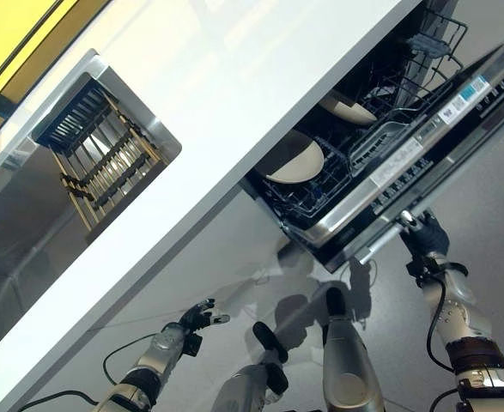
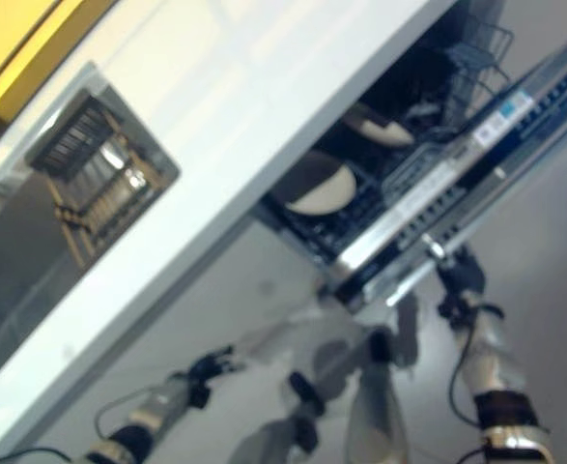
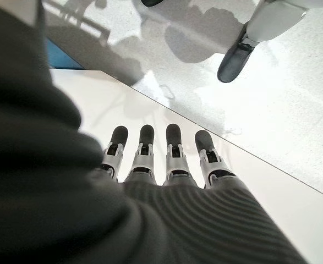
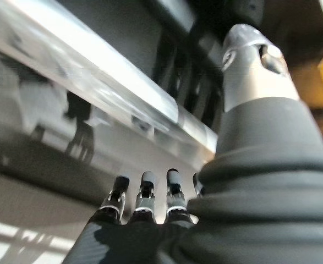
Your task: Take plates into dishwasher
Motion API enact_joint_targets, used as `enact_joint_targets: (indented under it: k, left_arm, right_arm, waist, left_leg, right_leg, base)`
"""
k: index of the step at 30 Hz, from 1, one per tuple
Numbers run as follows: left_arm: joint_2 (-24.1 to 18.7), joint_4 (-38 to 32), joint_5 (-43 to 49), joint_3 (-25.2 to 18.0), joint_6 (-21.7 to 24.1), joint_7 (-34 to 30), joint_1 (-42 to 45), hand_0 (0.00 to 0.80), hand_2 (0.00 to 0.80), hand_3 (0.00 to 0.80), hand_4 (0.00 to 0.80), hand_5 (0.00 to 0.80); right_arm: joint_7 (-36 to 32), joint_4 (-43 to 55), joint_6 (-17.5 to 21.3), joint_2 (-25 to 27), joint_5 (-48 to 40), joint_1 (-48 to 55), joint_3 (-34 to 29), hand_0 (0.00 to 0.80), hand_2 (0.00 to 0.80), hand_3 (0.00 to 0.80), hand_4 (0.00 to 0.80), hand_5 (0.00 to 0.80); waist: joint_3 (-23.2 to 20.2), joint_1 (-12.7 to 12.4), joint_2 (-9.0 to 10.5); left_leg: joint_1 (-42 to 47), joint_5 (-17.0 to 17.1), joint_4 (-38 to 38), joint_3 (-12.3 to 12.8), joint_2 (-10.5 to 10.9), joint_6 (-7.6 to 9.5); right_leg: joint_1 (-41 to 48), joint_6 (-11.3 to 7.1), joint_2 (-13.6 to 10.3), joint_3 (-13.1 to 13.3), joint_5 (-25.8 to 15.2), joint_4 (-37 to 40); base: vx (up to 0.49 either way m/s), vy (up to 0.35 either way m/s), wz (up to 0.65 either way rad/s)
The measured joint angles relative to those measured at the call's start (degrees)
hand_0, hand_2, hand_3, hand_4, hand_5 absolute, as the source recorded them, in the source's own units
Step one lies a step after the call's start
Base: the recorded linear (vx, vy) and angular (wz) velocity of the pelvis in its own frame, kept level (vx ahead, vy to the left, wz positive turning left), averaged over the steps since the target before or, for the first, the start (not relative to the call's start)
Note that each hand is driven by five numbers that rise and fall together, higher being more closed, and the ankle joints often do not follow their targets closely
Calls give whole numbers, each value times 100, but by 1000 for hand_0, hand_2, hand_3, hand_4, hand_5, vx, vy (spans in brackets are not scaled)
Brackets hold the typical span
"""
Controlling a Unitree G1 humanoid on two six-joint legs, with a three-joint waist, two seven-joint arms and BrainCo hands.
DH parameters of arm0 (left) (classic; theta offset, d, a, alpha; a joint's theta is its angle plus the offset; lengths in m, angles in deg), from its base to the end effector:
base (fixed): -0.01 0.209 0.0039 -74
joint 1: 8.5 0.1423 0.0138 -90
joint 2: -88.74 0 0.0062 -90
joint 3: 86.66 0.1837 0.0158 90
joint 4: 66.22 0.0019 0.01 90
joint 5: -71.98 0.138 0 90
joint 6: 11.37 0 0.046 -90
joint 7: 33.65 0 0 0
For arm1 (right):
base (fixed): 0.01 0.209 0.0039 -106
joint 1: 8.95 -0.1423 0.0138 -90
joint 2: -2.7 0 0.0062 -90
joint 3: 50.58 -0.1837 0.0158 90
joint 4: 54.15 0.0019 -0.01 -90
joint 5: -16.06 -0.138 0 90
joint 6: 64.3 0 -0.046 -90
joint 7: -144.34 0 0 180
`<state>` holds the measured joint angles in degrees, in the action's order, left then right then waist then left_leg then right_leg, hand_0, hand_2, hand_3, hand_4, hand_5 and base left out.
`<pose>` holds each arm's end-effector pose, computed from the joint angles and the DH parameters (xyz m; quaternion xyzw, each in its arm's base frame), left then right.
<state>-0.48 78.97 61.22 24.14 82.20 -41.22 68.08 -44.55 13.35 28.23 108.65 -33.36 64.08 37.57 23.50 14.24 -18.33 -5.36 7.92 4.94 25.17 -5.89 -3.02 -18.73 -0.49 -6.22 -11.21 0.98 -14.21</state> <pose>0.1910 0.1887 -0.0671 0.1128 0.3549 -0.1331 0.9185 0.2546 -0.2746 0.0828 0.1610 -0.0294 -0.0038 0.9865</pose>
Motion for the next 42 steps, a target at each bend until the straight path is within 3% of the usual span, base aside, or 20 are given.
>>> enact_joint_targets:
  k: [7, 14, 17, 24, 30, 35, 42]
  left_arm:
    - [96, 22, 2, -71, -110, 55, 125, 0, 0, 0, 0, 0]
    - [74, 21, 109, -289, -178, 119, 341, 0, 0, 0, 0, 0]
    - [36, 42, 132, -441, -185, 148, 573, 0, 0, 0, 0, 0]
    - [8, 84, 326, -641, -178, 219, 965, 0, 0, 0, 0, 0]
    - [-43, 85, 327, -709, -185, 270, 1149, 0, 0, 0, 0, 0]
    - [-194, 14, 327, -885, -267, 380, 1306, 0, 0, 0, 0, 0]
    - [-365, 200, 315, -1122, -251, 476, 1465, 0, 0, 0, 0, 0]
  right_arm:
    - [36, 11, -296, 14, 281, -382, 218, 0, 0, 0, 0, 0]
    - [108, 134, -408, -133, 443, -351, 502, 0, 0, 0, 0, 0]
    - [224, 124, -466, -249, 474, -114, 522, 0, 0, 0, 0, 0]
    - [368, 47, -633, -340, 511, 350, 601, 0, 0, 0, 0, 0]
    - [905, -102, -648, -422, 1917, 748, 703, 0, 0, 0, 0, 0]
    - [1129, -108, -760, -72, 3940, 1052, 709, 0, 0, 0, 0, 0]
    - [816, -783, -843, 218, 4342, 1057, 751, 0, 0, 0, 0, 0]
  waist:
    - [50, -322, 176]
    - [-104, -683, 513]
    - [-221, -824, 747]
    - [-415, -1007, 979]
    - [-670, -1085, 1296]
    - [-852, -1126, 1439]
    - [-1061, -1224, 1537]
  left_leg:
    - [172, 2, -6, -180, -29, 2]
    - [190, 57, -15, -660, -42, 29]
    - [180, 69, -14, -833, -33, 51]
    - [294, 26, 19, -988, -45, 59]
    - [377, 23, 13, -1157, -12, 59]
    - [490, 84, -14, -1280, 17, 83]
    - [601, 23, -186, -1486, -132, 150]
  right_leg:
    - [391, 0, -18, -265, 2, 105]
    - [789, 10, -53, -716, 4, 267]
    - [909, 1, -79, -865, 44, 279]
    - [1395, -64, -38, -1148, -21, 650]
    - [1768, -116, 29, -1175, -69, 937]
    - [1981, -149, 58, -1130, -84, 1063]
    - [2179, -47, 184, -1018, 226, 672]
  base:
    - [63, 68, 18]
    - [75, 47, 36]
    - [108, 75, 34]
    - [111, 99, 23]
    - [50, 56, 27]
    - [-46, -83, 18]
    - [-107, -187, 18]
